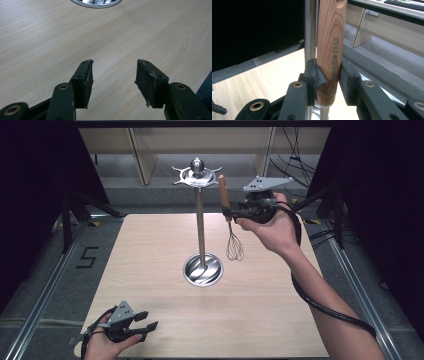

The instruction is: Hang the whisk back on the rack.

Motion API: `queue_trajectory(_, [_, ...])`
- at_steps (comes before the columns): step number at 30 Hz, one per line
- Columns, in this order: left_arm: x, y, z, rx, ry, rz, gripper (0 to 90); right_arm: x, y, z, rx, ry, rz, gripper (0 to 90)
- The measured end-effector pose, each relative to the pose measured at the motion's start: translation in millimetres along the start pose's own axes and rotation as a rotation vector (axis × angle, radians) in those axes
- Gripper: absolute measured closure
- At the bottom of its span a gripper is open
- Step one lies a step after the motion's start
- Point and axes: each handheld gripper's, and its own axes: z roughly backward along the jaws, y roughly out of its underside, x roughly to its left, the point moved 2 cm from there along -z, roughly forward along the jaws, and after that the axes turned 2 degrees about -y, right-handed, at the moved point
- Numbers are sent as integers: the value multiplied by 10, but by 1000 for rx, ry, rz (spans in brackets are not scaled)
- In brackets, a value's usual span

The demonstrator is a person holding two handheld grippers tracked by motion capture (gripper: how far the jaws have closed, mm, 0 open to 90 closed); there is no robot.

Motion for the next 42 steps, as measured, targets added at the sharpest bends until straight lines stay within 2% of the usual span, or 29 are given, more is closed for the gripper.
queue_trajectory(1, [13,0,5,13,-9,-12,465,5,-1,-9,-4,-1,-2,704])
queue_trajectory(3, [7,4,5,17,-10,2,465,8,-1,-22,-11,5,2,704])
queue_trajectory(4, [5,4,3,16,-12,5,465,-1,-4,-26,-3,-9,14,704])
queue_trajectory(8, [5,3,4,16,-11,4,465,0,-5,-40,-5,-2,23,704])
queue_trajectory(12, [-5,3,-1,4,-1,14,465,8,-4,-46,1,-2,12,703])
queue_trajectory(13, [12,1,5,14,-7,-11,465,12,-2,-57,-10,-1,10,703])
queue_trajectory(14, [13,0,5,16,-9,-12,465,14,-2,-63,-16,4,9,703])
queue_trajectory(16, [5,4,1,16,-9,4,465,15,-2,-64,-15,3,7,703])
queue_trajectory(21, [6,3,3,17,-10,3,465,10,5,-61,0,-2,22,697])
queue_trajectory(22, [5,3,3,17,-10,3,465,26,18,-65,4,-3,10,694])
queue_trajectory(26, [6,4,5,16,-11,5,465,24,56,-65,4,-1,34,663])
queue_trajectory(27, [5,3,9,19,-8,5,465,36,66,-67,-7,8,26,650])
queue_trajectory(28, [4,2,17,20,0,-2,465,25,68,-58,1,2,45,635])
queue_trajectory(30, [16,-1,18,24,-6,-18,465,44,87,-57,5,6,42,594])
queue_trajectory(31, [12,1,9,16,-10,-10,465,49,100,-39,16,-2,39,569])
queue_trajectory(32, [9,2,10,14,-10,-5,465,43,110,-37,10,0,56,549])
queue_trajectory(33, [12,0,20,17,-3,-16,465,38,124,-18,7,14,63,528])
queue_trajectory(35, [-1,-4,15,7,-5,8,465,22,165,10,-5,24,71,501])
queue_trajectory(36, [-3,-4,13,4,-5,12,465,16,203,40,4,21,52,497])
queue_trajectory(37, [-3,-4,12,4,-5,11,464,-4,221,53,0,18,74,496])
queue_trajectory(38, [9,-3,21,19,-6,-8,464,-13,254,72,-10,31,61,494])
queue_trajectory(40, [8,0,15,11,-6,-10,464,-35,326,124,9,19,42,490])
queue_trajectory(42, [9,-1,15,16,-5,-9,464,-70,393,164,0,31,47,488])
